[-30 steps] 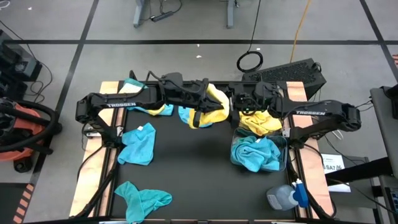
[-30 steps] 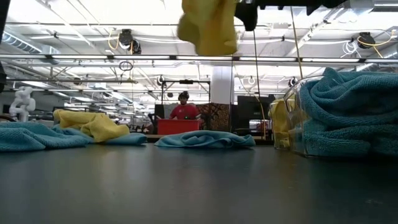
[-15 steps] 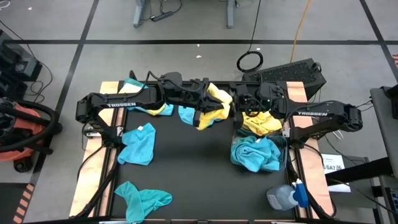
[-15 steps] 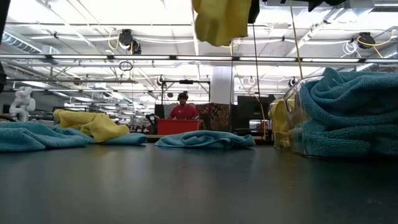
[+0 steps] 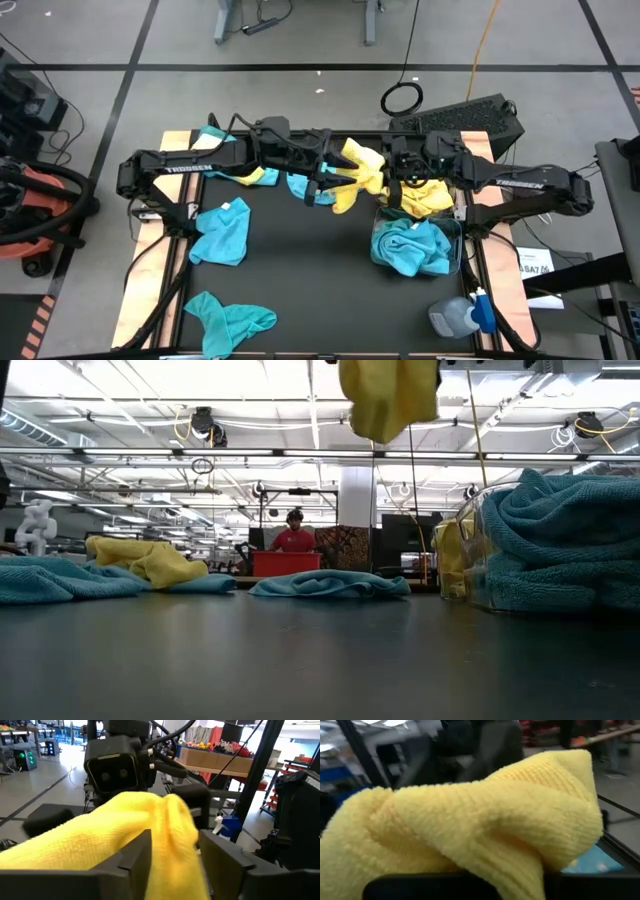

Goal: Sort microfiber towel by color & place in baskets
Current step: Put the yellow microfiber cloth into the top transparent bin

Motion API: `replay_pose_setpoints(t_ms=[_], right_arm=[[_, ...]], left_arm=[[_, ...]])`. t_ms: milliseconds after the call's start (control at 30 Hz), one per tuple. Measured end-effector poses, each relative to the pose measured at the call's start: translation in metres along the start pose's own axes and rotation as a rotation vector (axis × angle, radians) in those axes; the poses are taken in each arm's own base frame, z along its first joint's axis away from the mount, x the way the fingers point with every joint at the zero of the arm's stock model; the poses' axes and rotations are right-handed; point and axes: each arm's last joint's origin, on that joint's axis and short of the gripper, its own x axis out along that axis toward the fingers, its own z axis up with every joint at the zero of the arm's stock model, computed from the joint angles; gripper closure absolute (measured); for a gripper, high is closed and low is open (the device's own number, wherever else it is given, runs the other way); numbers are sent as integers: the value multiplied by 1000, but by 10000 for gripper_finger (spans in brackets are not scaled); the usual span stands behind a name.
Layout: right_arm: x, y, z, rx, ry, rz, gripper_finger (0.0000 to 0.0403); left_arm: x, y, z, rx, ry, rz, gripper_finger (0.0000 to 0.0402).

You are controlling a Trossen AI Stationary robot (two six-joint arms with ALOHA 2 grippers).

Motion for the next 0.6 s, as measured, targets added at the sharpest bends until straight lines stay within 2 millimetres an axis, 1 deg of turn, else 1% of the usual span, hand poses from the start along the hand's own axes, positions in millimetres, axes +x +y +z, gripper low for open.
replay_pose_setpoints(t_ms=[133, 267, 433, 600], right_arm=[[-23, 1, 1, -17, 56, -120, 399], [-52, 1, 2, -10, 106, -279, 401], [-90, 1, -9, 20, 216, -558, 402], [-120, -2, -28, 96, 351, -846, 402]], left_arm=[[-9, -4, 4, 34, 34, 18, 192], [-21, -6, 10, 30, 50, 59, 168], [-34, -9, 13, 12, 95, 77, 162], [-42, -13, 15, 17, 132, 78, 162]])
